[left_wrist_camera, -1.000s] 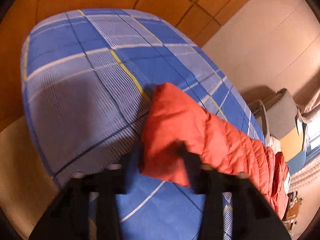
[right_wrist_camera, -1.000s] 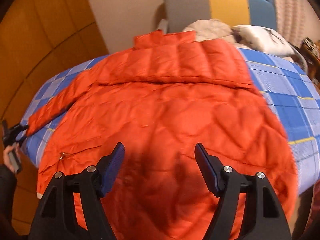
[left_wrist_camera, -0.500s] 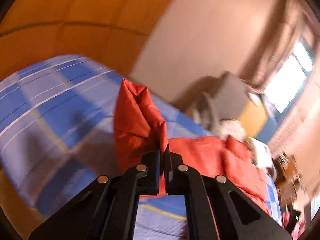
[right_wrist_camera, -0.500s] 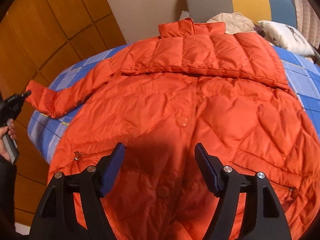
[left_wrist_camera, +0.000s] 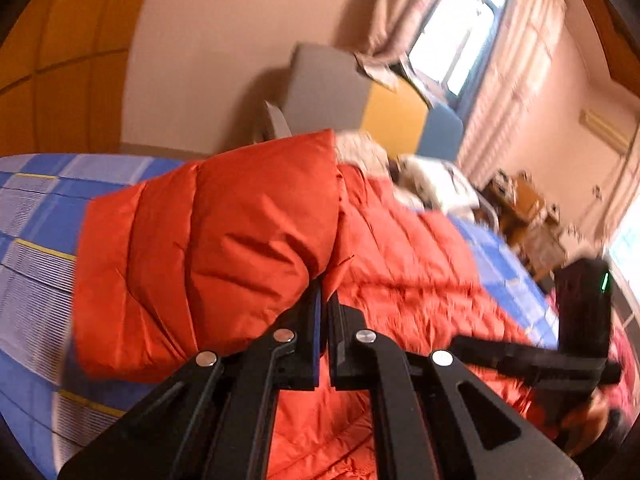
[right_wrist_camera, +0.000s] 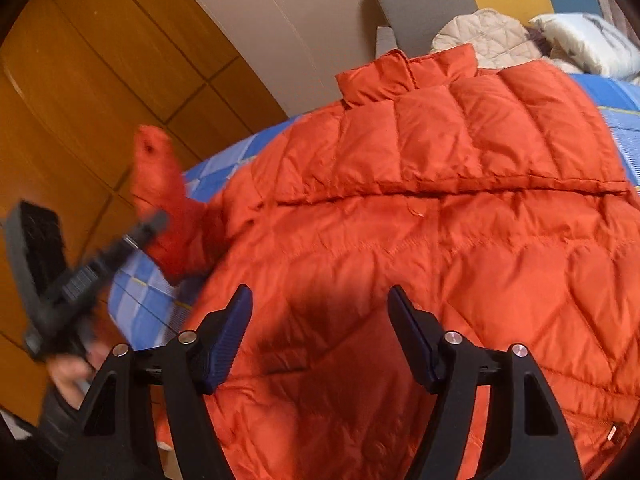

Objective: Fold large clothes

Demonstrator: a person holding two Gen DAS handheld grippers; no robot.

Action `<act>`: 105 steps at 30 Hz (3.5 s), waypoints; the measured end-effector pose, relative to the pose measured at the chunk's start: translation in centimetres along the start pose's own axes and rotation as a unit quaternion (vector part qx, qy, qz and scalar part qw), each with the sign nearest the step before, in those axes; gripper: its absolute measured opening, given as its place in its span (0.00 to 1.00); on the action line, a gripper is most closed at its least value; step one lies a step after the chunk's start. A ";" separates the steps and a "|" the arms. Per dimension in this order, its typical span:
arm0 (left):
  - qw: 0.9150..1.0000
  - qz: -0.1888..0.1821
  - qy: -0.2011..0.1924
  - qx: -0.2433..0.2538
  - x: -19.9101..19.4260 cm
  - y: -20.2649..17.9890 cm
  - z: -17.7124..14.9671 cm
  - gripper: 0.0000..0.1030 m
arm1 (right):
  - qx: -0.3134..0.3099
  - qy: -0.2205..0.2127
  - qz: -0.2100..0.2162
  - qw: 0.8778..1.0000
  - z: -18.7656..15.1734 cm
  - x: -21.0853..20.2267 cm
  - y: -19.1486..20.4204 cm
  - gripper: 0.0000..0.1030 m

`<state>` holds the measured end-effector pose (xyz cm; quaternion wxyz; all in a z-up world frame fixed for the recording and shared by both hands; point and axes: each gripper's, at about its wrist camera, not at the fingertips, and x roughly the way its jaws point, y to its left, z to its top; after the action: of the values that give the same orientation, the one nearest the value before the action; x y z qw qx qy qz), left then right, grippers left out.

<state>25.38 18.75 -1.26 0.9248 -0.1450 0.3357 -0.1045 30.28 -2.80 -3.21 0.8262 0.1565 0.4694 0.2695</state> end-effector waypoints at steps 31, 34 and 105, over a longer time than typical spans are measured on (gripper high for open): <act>0.972 0.149 0.030 -0.180 -1.1 5.5 -6.7 0.54 | -0.012 -0.031 0.053 0.998 10.0 4.8 5.8 0.11; 0.969 0.166 0.028 -0.183 -0.1 5.6 -6.3 0.57 | -0.005 -0.048 0.047 0.998 10.6 3.6 4.9 0.11; 0.988 0.152 0.017 -0.016 7.4 -0.3 3.7 0.57 | 0.001 -0.081 -0.199 0.977 8.8 -1.2 -9.7 0.60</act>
<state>33.36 17.03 -2.83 0.9217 -0.1055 0.3712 0.0402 40.21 -11.35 -2.85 0.8982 0.0826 0.4231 0.0858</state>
